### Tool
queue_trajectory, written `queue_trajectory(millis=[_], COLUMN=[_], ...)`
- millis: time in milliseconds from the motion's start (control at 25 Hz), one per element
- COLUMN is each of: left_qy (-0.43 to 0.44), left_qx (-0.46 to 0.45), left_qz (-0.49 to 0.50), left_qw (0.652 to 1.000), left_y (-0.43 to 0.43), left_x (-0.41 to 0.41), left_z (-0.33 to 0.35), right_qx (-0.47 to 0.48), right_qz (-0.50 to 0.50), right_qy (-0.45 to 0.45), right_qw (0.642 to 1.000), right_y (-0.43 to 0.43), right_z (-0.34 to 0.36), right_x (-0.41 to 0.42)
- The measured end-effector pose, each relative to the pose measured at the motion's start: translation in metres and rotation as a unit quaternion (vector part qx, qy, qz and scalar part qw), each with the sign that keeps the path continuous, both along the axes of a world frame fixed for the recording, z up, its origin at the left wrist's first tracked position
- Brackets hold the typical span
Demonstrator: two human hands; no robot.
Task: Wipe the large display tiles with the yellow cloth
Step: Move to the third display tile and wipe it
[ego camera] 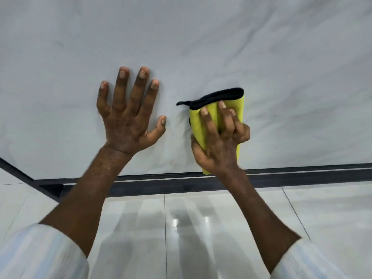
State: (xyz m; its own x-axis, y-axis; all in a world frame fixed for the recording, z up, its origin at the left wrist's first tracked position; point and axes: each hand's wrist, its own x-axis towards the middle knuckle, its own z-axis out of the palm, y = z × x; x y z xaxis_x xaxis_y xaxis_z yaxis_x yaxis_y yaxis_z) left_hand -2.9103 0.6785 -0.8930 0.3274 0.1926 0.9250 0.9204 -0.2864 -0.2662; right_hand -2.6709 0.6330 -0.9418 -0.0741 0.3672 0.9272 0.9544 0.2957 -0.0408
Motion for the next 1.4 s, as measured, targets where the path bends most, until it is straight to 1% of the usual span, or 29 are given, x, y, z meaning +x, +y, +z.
queue_trajectory(millis=[40, 120, 200, 240, 280, 360, 400, 480, 560, 600, 640, 720, 760, 840, 880, 920, 1000, 1040, 1120, 1200, 1240, 1280, 1320, 1400], left_qy=[-0.007, -0.011, -0.004, 0.001, 0.006, 0.009, 0.006, -0.002, 0.010, 0.014, 0.011, -0.007, -0.010, 0.000, -0.003, -0.021, -0.043, -0.045, -0.036, -0.037, -0.039, -0.041, -0.039, -0.040], left_qx=[0.002, 0.008, 0.007, 0.004, -0.001, -0.015, -0.018, -0.027, -0.027, -0.030, -0.042, -0.078, -0.077, -0.017, 0.015, 0.031, 0.034, 0.024, 0.012, 0.029, 0.025, 0.018, 0.011, -0.002], left_qz=[-0.002, -0.004, -0.003, 0.000, 0.005, 0.012, 0.013, 0.008, 0.015, 0.023, 0.025, -0.001, -0.026, -0.061, -0.058, -0.049, -0.008, 0.009, 0.026, 0.030, 0.026, 0.025, 0.026, 0.014], left_qw=[1.000, 1.000, 1.000, 1.000, 1.000, 1.000, 1.000, 1.000, 0.999, 0.999, 0.999, 0.997, 0.997, 0.998, 0.998, 0.998, 0.998, 0.999, 0.999, 0.998, 0.999, 0.999, 0.999, 0.999], left_y=[0.001, 0.002, 0.003, 0.002, 0.001, -0.003, -0.005, -0.007, -0.006, -0.007, -0.011, -0.025, -0.035, -0.043, -0.042, -0.038, -0.022, -0.015, -0.009, -0.007, -0.007, -0.008, -0.010, -0.017], left_x=[0.000, 0.001, 0.001, 0.001, 0.001, 0.000, 0.000, 0.004, 0.005, 0.005, 0.005, 0.010, 0.019, 0.044, 0.055, 0.061, 0.064, 0.062, 0.062, 0.064, 0.066, 0.067, 0.066, 0.065], left_z=[0.000, -0.003, -0.004, -0.002, -0.001, -0.001, -0.001, 0.001, 0.003, 0.004, 0.006, 0.013, 0.030, 0.093, 0.135, 0.176, 0.235, 0.245, 0.244, 0.240, 0.240, 0.242, 0.242, 0.244], right_qx=[0.002, -0.006, -0.066, -0.102, -0.121, -0.126, -0.113, -0.060, -0.001, 0.020, 0.033, 0.012, -0.007, -0.050, -0.058, -0.052, -0.020, 0.007, 0.059, 0.096, 0.114, 0.129, 0.135, 0.124], right_qz=[-0.011, -0.058, -0.093, -0.090, -0.076, -0.037, -0.015, 0.005, 0.010, 0.005, -0.015, -0.064, -0.076, -0.065, -0.053, -0.043, -0.003, 0.020, 0.046, 0.042, 0.026, 0.008, -0.008, -0.037], right_qy=[0.015, 0.032, 0.030, 0.038, 0.055, 0.088, 0.099, 0.103, 0.103, 0.095, 0.072, 0.030, 0.019, 0.027, 0.031, 0.023, -0.006, -0.019, -0.033, -0.025, -0.022, -0.026, -0.030, -0.022], right_qw=[1.000, 0.998, 0.993, 0.990, 0.988, 0.988, 0.989, 0.993, 0.995, 0.995, 0.997, 0.997, 0.997, 0.996, 0.996, 0.997, 1.000, 1.000, 0.997, 0.994, 0.993, 0.991, 0.990, 0.991], right_y=[0.002, -0.003, -0.015, -0.019, -0.021, -0.020, -0.017, -0.009, -0.004, -0.002, -0.001, -0.002, -0.005, -0.012, -0.014, -0.017, -0.016, -0.012, -0.004, 0.001, 0.004, 0.006, 0.008, 0.011], right_z=[-0.010, -0.069, -0.129, -0.140, -0.135, -0.088, -0.048, 0.046, 0.112, 0.123, 0.117, 0.063, 0.033, 0.005, 0.011, 0.029, 0.097, 0.145, 0.253, 0.335, 0.354, 0.358, 0.348, 0.304], right_x=[0.007, 0.023, 0.031, 0.032, 0.030, 0.022, 0.020, 0.022, 0.030, 0.036, 0.040, 0.046, 0.048, 0.049, 0.049, 0.048, 0.047, 0.046, 0.046, 0.048, 0.051, 0.054, 0.056, 0.057])
